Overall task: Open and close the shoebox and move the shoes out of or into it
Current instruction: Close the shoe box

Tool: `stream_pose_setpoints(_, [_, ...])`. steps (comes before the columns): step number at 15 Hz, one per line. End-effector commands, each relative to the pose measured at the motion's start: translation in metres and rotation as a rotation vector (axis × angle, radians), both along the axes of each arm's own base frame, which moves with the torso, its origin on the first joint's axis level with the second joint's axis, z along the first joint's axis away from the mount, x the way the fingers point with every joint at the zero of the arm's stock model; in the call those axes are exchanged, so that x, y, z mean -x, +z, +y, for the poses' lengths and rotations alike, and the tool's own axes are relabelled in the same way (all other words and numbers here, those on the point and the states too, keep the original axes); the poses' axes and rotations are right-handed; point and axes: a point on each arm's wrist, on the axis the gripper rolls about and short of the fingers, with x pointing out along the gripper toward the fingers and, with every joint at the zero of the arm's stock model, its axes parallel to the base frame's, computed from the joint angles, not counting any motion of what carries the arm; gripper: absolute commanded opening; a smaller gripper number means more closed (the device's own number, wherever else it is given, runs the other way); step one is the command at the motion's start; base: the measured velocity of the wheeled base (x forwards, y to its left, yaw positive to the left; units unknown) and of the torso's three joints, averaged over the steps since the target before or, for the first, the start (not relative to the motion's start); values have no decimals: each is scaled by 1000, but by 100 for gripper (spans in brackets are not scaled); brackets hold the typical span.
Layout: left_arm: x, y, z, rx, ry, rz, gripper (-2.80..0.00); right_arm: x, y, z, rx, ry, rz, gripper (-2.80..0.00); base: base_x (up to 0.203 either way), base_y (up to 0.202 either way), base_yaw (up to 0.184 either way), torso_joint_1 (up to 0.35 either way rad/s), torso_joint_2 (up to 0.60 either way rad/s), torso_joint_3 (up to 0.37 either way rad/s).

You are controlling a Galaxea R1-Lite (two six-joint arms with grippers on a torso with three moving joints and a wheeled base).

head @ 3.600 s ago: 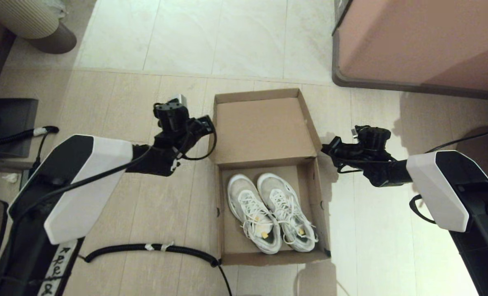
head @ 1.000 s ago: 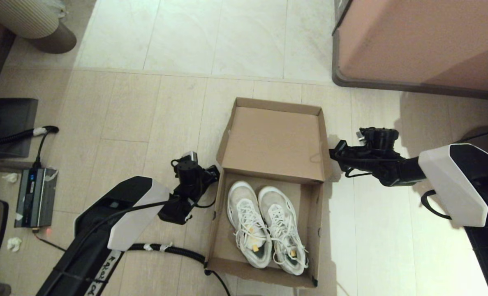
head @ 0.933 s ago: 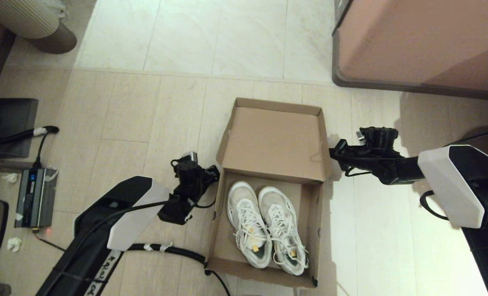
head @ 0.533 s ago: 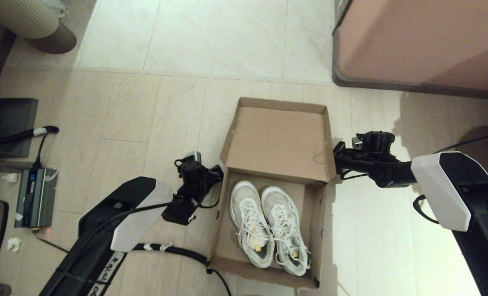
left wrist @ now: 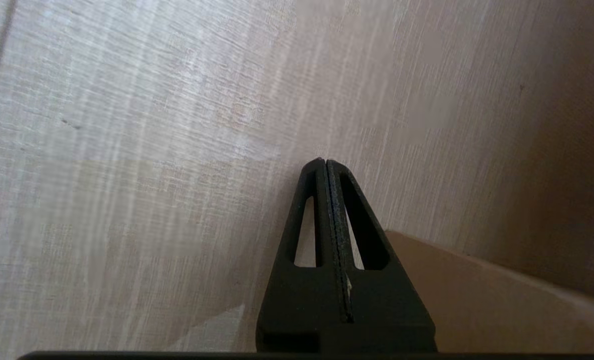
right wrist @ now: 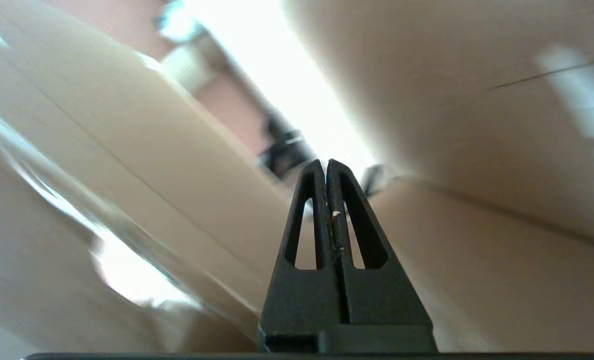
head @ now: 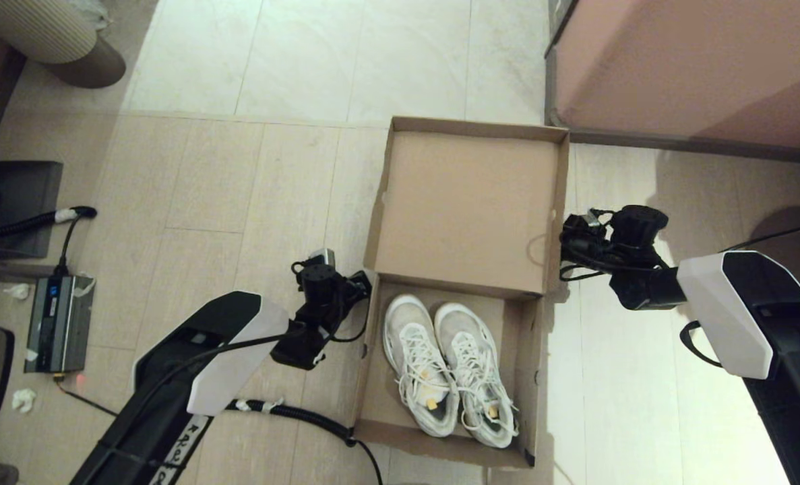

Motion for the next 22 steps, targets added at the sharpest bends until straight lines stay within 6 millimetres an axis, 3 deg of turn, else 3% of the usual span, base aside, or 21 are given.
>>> stream_pose_setpoints(1, [0,-2,0,3,1,-1,-280,3,10,-8,-60,34,-13,-280,0,0,0,0,0,0])
stream_pose_setpoints(7, [-1,-3,0,5,1,-6,-280,17,35,-33,-154,177,-32,-280,0,0,0,0,0,0])
stream_pose_setpoints(16, [-3,-5,0,8,4,-13,-280,28,56,-32,-145,294,-27,-280,0,0,0,0,0,0])
stream_pose_setpoints(22, [-3,-4,0,10,4,-16,-280,44,86,-27,-163,388,15,-280,0,0,0,0,0,0])
